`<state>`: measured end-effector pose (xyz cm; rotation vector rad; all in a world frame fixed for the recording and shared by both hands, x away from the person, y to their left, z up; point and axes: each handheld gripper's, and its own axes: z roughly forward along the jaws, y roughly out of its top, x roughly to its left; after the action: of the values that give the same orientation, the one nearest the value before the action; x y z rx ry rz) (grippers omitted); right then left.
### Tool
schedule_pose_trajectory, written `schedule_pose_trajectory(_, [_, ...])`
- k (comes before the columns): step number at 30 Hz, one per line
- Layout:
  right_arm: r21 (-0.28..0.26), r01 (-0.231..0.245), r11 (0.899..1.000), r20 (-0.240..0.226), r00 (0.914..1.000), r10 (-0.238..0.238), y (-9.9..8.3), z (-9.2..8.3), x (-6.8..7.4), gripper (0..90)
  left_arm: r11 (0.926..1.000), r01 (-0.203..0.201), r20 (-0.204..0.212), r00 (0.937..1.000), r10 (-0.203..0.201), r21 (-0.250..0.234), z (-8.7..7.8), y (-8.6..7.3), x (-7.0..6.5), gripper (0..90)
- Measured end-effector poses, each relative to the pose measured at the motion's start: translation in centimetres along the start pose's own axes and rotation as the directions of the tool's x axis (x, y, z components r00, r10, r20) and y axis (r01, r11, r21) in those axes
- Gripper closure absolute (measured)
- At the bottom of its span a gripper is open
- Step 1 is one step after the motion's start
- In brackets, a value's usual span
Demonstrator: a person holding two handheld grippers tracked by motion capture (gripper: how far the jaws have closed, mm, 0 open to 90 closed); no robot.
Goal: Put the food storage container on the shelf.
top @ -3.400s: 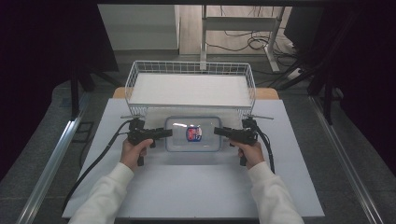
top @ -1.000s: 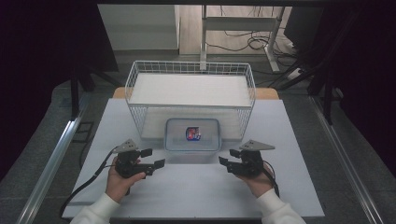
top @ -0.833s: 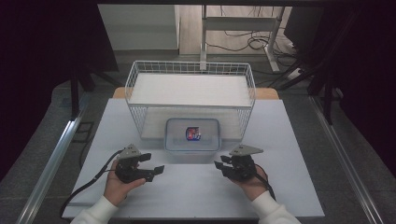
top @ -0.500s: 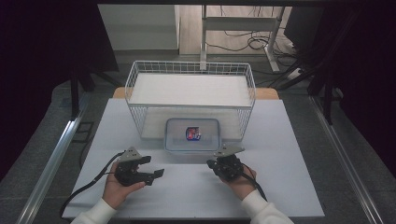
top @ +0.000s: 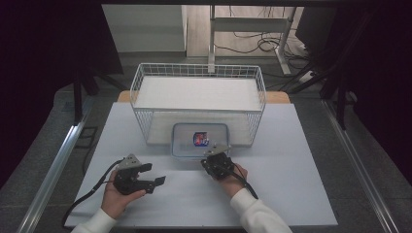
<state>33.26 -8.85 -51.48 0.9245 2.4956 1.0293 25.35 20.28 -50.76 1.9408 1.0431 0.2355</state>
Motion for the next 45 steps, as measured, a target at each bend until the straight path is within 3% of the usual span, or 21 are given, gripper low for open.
schedule_pose_trajectory(4, [-0.016,-0.003,1.0,-0.009,1.0,0.003,0.4,0.4,0.3,88.8,1.0,-0.008,0.0,1.0,0.008,0.002,0.0,0.0,0.0,22.1])
schedule_pose_trajectory(9, [-0.042,-0.01,0.999,0.025,0.9996,0.011,1.4,0.5,0.3,88.9,1.0,-0.002,-0.001,1.0,0.002,-0.006,-0.2,0.1,0.0,22.0])
schedule_pose_trajectory(11, [-0.055,-0.013,0.998,0.014,0.9998,0.014,1.8,0.7,0.1,88.9,1.0,0.0,0.001,1.0,0.0,-0.009,-0.3,0.1,0.1,22.0])
schedule_pose_trajectory(13, [-0.052,-0.004,0.999,0.043,0.9991,0.006,2.3,1.0,0.2,88.9,1.0,0.0,0.0,1.0,0.0,-0.009,-0.3,0.1,0.1,21.9])
schedule_pose_trajectory(19, [-0.065,-0.061,0.996,0.03,0.9975,0.063,3.0,2.3,-1.0,88.9,1.0,-0.008,-0.006,1.0,0.008,-0.001,-0.2,0.0,0.1,21.9])
schedule_pose_trajectory(33, [-0.09,-0.122,0.989,0.056,0.9903,0.127,5.0,4.6,-2.3,88.9,0.9998,-0.018,-0.007,0.9998,0.018,-0.001,-0.1,0.0,0.1,21.8])
schedule_pose_trajectory(39, [-0.1,-0.1,0.99,0.046,0.9934,0.105,5.1,3.6,-1.9,88.9,0.9998,-0.022,-0.003,0.9998,0.022,-0.002,-0.3,0.0,0.0,21.6])
schedule_pose_trajectory(45, [-0.113,-0.021,0.993,0.012,0.9997,0.023,4.6,0.2,-0.7,88.8,0.9998,-0.016,0.0,0.9999,0.016,-0.01,-0.3,0.1,0.1,21.7])
